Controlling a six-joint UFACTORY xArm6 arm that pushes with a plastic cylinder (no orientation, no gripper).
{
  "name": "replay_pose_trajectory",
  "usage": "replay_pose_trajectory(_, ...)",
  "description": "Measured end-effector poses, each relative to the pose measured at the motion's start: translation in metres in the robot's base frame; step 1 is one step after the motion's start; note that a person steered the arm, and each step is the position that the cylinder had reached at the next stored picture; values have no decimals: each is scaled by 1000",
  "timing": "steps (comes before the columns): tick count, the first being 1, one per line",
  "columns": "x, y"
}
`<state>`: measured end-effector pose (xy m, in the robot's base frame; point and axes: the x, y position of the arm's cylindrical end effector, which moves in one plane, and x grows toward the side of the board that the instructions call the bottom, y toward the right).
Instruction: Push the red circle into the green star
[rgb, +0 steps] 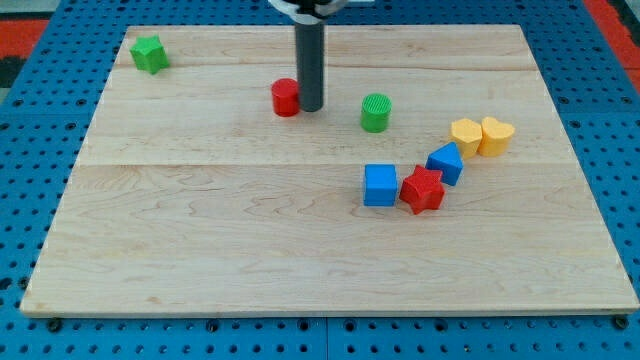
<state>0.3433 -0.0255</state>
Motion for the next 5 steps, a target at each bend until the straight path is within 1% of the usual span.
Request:
replay_pose_trajectory(2,-43,-63)
replay_pose_trajectory(3,-57,-91)
replay_pose_trajectory(4,-49,-71)
replay_pose_trajectory(5,-34,-71)
